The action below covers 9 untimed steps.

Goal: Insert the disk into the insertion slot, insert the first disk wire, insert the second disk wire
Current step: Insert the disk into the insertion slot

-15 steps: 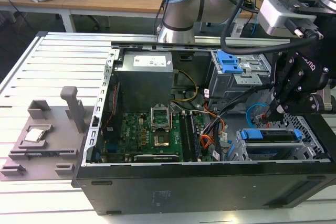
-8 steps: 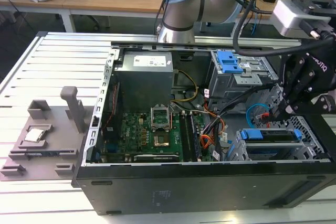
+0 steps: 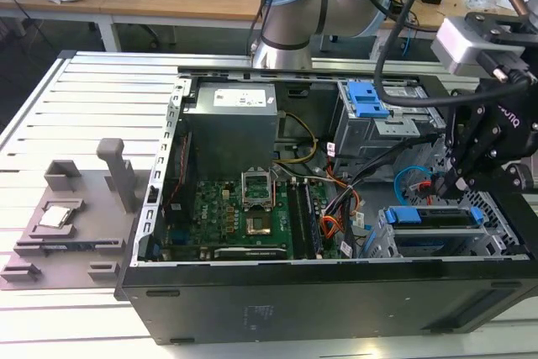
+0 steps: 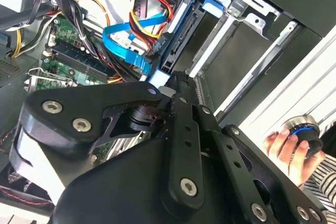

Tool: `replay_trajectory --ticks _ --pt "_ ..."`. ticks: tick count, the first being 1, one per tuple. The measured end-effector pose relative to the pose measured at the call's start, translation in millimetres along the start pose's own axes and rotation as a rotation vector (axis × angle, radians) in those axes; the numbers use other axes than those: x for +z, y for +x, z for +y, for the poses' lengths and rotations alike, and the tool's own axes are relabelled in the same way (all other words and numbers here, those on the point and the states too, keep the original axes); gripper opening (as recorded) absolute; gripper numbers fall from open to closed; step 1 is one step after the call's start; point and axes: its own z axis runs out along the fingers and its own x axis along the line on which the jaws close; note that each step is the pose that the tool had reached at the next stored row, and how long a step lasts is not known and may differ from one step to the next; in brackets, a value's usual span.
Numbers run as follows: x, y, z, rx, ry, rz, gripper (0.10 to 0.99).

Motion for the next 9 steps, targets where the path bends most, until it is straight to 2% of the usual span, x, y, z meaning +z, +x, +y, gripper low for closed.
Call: replay_trajectory --ticks 9 --pt "1.8 0.0 -1.9 0.000 0.000 0.0000 0.106"
